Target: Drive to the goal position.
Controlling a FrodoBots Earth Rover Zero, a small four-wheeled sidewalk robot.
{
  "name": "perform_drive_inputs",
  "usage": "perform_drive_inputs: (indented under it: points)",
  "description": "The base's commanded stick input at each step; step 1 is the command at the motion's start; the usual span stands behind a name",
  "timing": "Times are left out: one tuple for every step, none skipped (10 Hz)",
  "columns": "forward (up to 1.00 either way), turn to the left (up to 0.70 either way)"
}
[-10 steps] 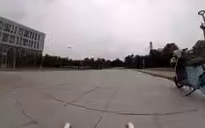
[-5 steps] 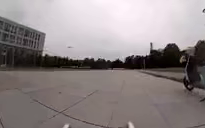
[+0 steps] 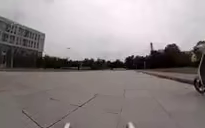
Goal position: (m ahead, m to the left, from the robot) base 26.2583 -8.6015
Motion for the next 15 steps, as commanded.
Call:
perform_drive_inputs:
  points:
    - [0.85,0.00]
    - [0.85,0.00]
    - [0.85,0.00]
    - [0.85,0.00]
    - [0.85,0.00]
    - [0.85,0.00]
    - [0.85,0.00]
    - [0.85,0.00]
    - [0.85,0.00]
    - [0.85,0.00]
    - [0.85,0.00]
    - [0.85,0.00]
    - [0.85,0.00]
    - [0.85,0.00]
    - [0.85,0.00]
